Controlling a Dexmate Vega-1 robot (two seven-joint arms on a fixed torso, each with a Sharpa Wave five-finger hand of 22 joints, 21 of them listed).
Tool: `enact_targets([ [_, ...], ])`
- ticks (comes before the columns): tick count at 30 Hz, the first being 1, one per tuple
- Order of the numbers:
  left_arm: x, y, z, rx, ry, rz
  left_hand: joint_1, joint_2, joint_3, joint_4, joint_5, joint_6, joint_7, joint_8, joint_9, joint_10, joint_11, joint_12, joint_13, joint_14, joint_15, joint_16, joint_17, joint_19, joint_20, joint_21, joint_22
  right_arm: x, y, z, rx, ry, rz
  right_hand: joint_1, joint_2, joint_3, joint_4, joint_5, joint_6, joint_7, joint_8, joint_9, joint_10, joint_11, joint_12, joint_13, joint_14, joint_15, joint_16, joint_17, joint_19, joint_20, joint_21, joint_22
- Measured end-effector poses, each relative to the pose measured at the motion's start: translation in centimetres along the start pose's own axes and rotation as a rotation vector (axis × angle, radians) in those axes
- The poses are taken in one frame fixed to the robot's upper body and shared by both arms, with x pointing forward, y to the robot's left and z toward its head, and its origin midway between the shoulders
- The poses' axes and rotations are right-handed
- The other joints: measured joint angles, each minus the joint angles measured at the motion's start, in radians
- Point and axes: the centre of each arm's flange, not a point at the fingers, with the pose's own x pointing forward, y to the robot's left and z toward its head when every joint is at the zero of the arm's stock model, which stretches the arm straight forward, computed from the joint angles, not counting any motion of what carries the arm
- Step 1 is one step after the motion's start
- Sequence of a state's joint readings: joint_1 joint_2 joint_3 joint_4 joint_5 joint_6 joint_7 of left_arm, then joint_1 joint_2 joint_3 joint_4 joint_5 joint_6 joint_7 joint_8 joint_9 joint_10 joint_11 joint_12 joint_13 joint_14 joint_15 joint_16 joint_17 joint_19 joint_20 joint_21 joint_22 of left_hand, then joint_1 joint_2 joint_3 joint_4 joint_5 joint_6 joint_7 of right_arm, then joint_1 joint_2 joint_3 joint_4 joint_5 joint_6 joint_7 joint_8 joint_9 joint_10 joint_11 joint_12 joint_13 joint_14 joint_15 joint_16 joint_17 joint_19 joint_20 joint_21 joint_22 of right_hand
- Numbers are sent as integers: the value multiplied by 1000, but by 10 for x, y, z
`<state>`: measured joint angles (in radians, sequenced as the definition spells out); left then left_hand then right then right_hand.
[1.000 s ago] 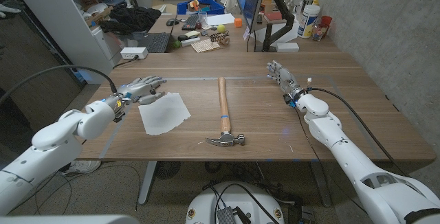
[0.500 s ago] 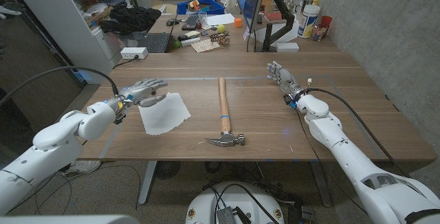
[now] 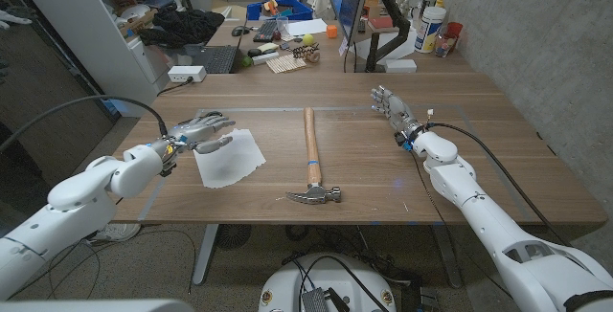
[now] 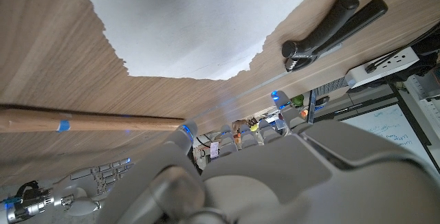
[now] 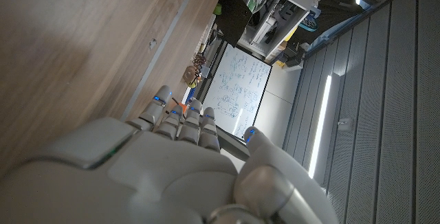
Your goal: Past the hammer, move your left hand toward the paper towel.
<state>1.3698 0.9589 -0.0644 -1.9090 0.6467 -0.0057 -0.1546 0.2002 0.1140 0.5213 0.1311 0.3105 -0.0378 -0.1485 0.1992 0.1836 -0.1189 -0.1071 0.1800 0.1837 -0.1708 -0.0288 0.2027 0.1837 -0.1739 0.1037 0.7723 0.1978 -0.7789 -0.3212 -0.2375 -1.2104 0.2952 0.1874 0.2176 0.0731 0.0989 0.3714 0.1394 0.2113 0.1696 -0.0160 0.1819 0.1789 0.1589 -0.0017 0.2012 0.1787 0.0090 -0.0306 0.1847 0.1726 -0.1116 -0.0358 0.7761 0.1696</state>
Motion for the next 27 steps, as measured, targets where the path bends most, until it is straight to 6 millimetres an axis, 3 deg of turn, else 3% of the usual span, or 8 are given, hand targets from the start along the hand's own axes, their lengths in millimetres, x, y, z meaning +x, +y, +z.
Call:
enact_targets([
  [27,1,-15,0,-1,3,-54,0,0,-4,4,0,0,0,0,0,-5,5,0,0,0,0,0,0,0,0,0,0,1,3,-4,-12,16,9,-5,-5,0,0,0,0,0,0,0,0,0,0,0,0,0,0,0,0,0,-8,5],
])
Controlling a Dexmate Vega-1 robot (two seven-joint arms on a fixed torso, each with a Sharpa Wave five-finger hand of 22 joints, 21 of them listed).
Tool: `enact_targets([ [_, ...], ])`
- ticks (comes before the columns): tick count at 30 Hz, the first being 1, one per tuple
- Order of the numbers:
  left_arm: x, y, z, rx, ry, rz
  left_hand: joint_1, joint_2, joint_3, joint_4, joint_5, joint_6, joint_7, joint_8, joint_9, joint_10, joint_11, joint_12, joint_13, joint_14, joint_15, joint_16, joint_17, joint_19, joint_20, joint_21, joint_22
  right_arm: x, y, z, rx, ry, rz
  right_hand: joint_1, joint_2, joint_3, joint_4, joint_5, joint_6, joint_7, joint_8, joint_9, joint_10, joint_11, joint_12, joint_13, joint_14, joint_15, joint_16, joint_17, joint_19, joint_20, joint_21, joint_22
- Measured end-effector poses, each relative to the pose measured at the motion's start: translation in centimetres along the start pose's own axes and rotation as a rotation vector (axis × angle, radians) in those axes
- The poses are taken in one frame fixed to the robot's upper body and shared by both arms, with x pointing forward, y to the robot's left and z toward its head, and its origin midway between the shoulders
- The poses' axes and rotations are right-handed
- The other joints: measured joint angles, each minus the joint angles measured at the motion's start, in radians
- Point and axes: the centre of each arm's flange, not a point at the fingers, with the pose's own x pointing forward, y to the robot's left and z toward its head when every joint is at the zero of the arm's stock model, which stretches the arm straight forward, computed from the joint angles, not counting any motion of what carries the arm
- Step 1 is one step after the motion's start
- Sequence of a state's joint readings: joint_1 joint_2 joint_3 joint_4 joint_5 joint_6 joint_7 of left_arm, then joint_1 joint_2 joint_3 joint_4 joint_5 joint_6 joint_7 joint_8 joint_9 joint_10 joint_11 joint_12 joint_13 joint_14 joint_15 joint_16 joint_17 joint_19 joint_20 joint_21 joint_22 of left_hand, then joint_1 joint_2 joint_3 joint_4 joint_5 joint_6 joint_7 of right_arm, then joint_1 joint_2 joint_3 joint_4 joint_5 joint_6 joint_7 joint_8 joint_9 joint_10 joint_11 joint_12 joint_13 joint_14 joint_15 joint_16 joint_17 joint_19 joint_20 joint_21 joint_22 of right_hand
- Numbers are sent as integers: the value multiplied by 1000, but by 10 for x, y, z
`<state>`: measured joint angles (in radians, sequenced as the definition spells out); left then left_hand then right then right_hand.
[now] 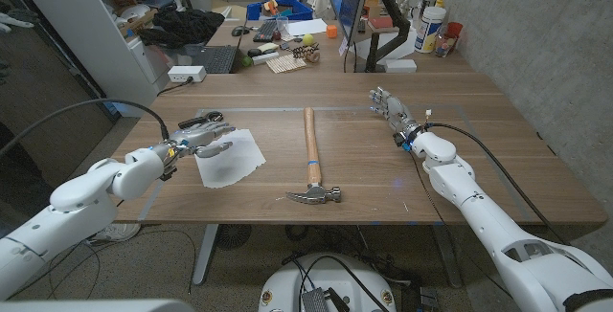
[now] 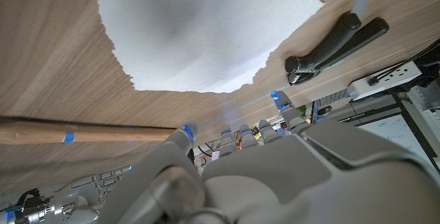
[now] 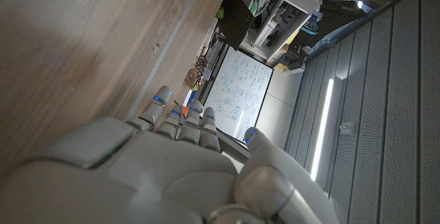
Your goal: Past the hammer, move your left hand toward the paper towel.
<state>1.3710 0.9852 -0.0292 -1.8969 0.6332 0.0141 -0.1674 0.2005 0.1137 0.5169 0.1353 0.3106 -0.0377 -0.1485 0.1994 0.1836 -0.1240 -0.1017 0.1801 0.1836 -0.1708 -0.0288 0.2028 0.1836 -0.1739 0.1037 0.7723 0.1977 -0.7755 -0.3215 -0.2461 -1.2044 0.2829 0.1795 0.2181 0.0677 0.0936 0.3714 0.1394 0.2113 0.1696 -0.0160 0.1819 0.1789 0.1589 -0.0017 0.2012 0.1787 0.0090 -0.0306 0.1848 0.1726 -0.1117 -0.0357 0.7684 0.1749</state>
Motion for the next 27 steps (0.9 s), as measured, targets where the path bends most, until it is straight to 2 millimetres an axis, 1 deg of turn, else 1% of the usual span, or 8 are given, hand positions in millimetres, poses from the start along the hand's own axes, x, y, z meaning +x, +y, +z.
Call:
enact_targets([
  [7,0,-3,-1,0,2,-10,-4,4,0,0,0,0,0,1,0,-5,-5,0,0,0,0,0,0,0,0,0,0,-1,2,0,-3,1,3,0,0,0,0,0,0,0,0,0,0,0,0,0,0,0,0,0,0,0,-5,0],
  [13,0,-4,-2,4,5,-17,-4,4,0,6,0,0,0,1,0,-5,-5,0,0,0,0,0,0,0,0,0,0,-1,3,0,-4,2,4,0,0,0,0,0,0,0,0,0,0,0,0,0,0,0,0,0,0,0,-7,0],
  [14,0,-4,-3,4,6,-19,-4,4,1,7,0,-4,4,1,0,-8,-3,0,0,0,0,0,0,0,0,0,0,-1,3,0,-4,2,4,0,0,0,0,0,0,0,0,0,0,0,0,0,0,0,0,0,0,0,-7,0],
  [25,0,-8,-8,8,14,-41,-4,4,1,7,0,-5,5,1,0,-11,0,0,0,0,0,0,0,0,0,-7,0,-4,6,-1,-6,8,0,0,0,0,0,0,0,0,0,0,0,0,0,0,0,0,0,0,0,0,-10,0],
  [27,0,-9,-9,7,14,-44,-4,4,-3,11,0,-5,5,1,0,-11,0,0,0,0,0,0,0,0,0,-7,0,-4,7,-1,-7,9,-2,0,0,0,0,0,0,0,0,0,0,0,0,0,0,0,0,0,0,0,-14,0],
])
